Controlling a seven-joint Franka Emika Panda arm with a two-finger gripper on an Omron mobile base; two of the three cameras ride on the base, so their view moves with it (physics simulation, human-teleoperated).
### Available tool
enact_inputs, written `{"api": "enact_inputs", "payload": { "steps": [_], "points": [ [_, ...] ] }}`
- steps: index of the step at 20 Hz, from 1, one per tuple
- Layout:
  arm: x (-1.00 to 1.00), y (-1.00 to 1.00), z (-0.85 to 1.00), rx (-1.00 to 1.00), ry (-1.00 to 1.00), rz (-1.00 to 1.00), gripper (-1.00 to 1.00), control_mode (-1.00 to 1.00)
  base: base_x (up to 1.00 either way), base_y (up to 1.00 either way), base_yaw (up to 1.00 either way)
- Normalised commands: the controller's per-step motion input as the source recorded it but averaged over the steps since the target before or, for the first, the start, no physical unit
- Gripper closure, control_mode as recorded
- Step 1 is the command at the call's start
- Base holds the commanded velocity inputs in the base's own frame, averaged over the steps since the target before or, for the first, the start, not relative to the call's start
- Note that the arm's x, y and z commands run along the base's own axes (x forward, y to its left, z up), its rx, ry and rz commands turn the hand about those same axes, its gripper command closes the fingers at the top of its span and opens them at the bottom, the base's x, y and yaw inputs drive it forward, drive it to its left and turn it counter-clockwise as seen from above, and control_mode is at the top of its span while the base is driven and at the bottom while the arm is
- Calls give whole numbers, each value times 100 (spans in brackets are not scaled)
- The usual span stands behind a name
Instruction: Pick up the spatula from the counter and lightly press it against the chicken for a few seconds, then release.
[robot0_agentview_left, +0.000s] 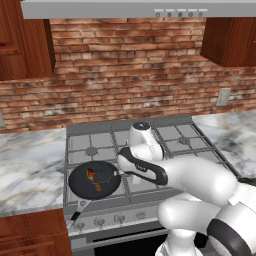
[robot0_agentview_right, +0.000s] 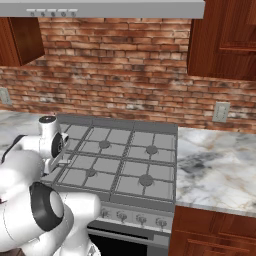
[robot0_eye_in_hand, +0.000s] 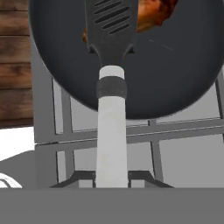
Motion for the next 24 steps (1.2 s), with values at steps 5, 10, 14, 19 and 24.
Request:
{"api": "enact_inputs", "payload": {
  "steps": [5,10,14,19,24],
  "points": [
    [20,13,-9,-1,0,0,100,-100,0,0,0],
    [18,10,-8,-1,0,0,100,-100,0,0,0],
    [14,6,-11,-1,0,0,100,-100,0,0,0],
    [10,2,-11,-1,0,0,100,-100,0,0,0],
    [5,0,-8,-1,0,0,100,-100,0,0,0]
  ]
}}
